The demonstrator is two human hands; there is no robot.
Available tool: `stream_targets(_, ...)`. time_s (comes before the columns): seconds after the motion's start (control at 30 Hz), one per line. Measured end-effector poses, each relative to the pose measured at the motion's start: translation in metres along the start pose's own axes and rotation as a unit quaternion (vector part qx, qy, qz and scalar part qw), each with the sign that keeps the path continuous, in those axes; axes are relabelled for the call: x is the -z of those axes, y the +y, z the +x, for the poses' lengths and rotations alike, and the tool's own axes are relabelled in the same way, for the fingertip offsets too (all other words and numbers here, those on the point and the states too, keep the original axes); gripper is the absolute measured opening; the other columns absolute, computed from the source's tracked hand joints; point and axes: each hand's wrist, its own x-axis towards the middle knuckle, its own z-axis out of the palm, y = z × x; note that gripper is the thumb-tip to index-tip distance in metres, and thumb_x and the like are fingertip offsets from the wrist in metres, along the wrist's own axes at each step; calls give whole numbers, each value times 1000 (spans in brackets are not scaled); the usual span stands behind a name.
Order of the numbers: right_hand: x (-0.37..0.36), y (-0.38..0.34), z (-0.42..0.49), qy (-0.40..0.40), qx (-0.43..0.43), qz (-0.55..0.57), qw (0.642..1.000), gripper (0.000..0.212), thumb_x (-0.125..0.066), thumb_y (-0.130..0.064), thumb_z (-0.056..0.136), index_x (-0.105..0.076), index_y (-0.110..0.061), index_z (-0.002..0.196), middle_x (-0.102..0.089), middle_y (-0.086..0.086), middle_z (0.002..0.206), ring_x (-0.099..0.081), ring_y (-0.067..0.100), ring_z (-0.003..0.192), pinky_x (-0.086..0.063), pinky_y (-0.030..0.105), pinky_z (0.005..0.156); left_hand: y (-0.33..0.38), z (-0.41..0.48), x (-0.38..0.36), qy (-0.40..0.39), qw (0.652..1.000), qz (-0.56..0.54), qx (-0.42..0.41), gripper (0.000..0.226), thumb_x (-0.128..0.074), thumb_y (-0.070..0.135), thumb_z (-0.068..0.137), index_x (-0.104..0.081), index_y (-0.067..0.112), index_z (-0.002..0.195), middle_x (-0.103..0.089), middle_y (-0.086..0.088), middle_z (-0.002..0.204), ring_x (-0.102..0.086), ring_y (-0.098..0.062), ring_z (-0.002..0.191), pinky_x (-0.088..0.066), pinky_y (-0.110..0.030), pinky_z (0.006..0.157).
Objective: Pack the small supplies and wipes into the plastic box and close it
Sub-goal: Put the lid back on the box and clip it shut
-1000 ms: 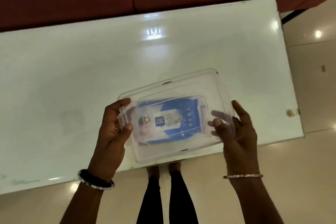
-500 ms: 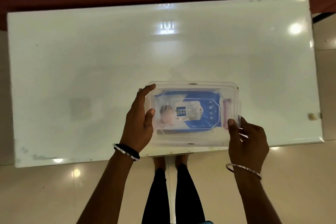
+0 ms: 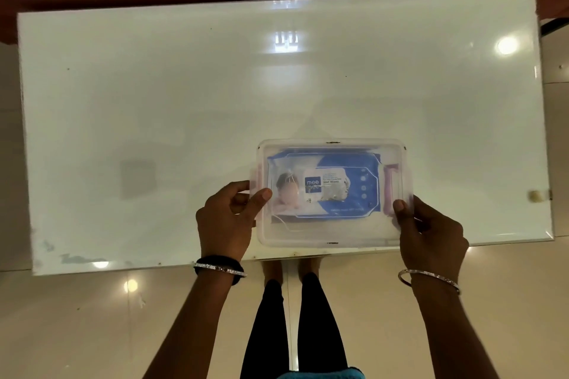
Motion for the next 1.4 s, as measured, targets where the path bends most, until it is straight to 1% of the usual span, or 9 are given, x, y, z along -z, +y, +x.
stream_targets(0.2, -2, 7, -1, -14, -20, 52, 998, 35, -72, -38, 83, -74, -19, 113, -78, 7, 95, -66, 9, 85, -47, 28, 83, -4, 5, -1, 0, 999, -43, 23, 37, -79, 43, 67, -75, 25, 99, -73, 11, 70, -70, -4, 60, -60, -23, 56)
stream_targets(0.3, -1, 10, 1, -33, -38, 92, 995, 40, -75, -39, 80, -73, -18, 114, -78, 4, 97, -69, 12, 92, -50, 30, 88, -9, 6, -3, -17, 997, -57, 53, 35, -76, 51, 65, -71, 33, 94, -75, 9, 82, -71, -7, 74, -60, -31, 69)
stream_targets(0.4, 6, 12, 9, -110, -93, 197, 970, 43, -80, -31, 74, -72, -16, 113, -77, 0, 97, -71, 14, 92, -52, 33, 91, -12, 9, -4, -108, 972, -148, 147, 59, -70, 49, 71, -57, 24, 123, -66, -1, 119, -65, -19, 106, -56, -38, 85)
stream_targets(0.53, 15, 14, 23, -205, -148, 314, 915, 34, -80, -24, 63, -78, -19, 96, -79, 7, 96, -75, 15, 85, -59, 21, 76, -9, 4, 0, -253, 917, -231, 204, 52, -58, 57, 75, -63, 28, 118, -74, 5, 108, -70, -11, 97, -56, -18, 65)
stream_targets(0.73, 17, 26, 35, -273, -203, 353, 871, 51, -80, -20, 67, -70, -8, 115, -77, 9, 106, -74, 18, 96, -59, 21, 75, -6, 14, 2, -147, 934, -246, 214, 43, -71, 31, 79, -63, 8, 114, -69, -11, 106, -67, -23, 96, -56, -28, 73)
stream_targets(0.9, 18, 30, 47, -287, -247, 325, 866, 62, -84, -26, 61, -68, -11, 119, -76, 11, 109, -74, 23, 95, -61, 32, 75, 8, 1, -11, -10, 997, 2, 80, 29, -68, 40, 82, -63, 17, 100, -73, -6, 93, -67, -26, 84, -54, -35, 77)
stream_targets(1.13, 14, 26, 49, -350, -280, 359, 818, 24, -74, -21, 69, -81, -16, 91, -77, 5, 104, -74, 16, 92, -60, 42, 81, 18, -18, -24, 105, 973, 202, -45, 40, -51, 41, 92, -62, 15, 120, -75, -7, 91, -70, -30, 75, -55, -36, 71)
stream_targets(1.27, 12, 24, 54, -358, -274, 336, 827, 35, -71, -21, 71, -75, -13, 105, -74, 6, 111, -70, 19, 102, -59, 38, 84, 25, -26, -34, 114, 955, 264, -67, 42, -46, 33, 96, -56, 11, 130, -72, -13, 70, -65, -33, 55, -49, -31, 53)
stream_targets(1.4, 12, 22, 58, -358, -263, 325, 835, 48, -71, -19, 73, -67, -7, 120, -74, 6, 115, -68, 19, 106, -57, 35, 89, 21, -26, -35, 124, 956, 259, -69, 46, -43, 35, 96, -53, 12, 134, -68, -14, 64, -53, -27, 45, -42, -27, 52)
